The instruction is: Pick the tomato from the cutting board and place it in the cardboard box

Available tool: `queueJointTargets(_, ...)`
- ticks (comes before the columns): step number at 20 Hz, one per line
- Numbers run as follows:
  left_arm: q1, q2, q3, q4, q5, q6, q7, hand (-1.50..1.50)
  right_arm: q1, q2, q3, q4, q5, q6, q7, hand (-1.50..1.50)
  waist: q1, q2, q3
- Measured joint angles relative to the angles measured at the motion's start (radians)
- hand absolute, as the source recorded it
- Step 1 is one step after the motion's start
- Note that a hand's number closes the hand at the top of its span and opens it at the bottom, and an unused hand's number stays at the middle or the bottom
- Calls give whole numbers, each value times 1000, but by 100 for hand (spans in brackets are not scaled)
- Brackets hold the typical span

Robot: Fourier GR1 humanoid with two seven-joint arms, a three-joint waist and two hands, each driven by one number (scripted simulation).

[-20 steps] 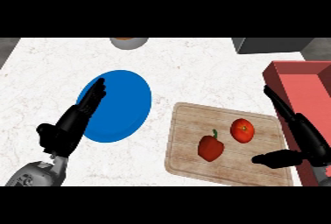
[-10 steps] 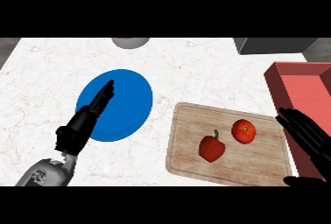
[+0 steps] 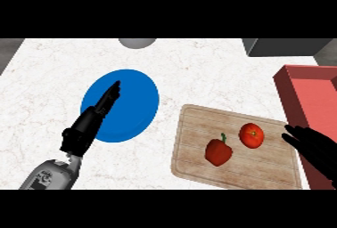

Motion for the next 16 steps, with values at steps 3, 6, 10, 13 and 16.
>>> queueJointTargets(3,-8,-22,6,33,-14,-15,-21,0,-22,31,12,-34,-12,68,83,-150,9,2,0)
queueJointTargets(6,-7,-37,11,13,-29,-24,2,0,-68,89,14,-32,-23,128,143,-150,16,3,1)
queueJointTargets(10,-16,-46,46,18,-29,-59,5,0,-137,198,53,25,22,178,175,-150,20,4,1)
queueJointTargets(13,-10,-66,48,10,-52,-64,16,0,-191,269,76,86,67,226,198,-150,22,4,2)
queueJointTargets(16,-13,-72,72,21,-61,-86,10,0,-236,345,104,137,122,265,230,-150,22,5,2)
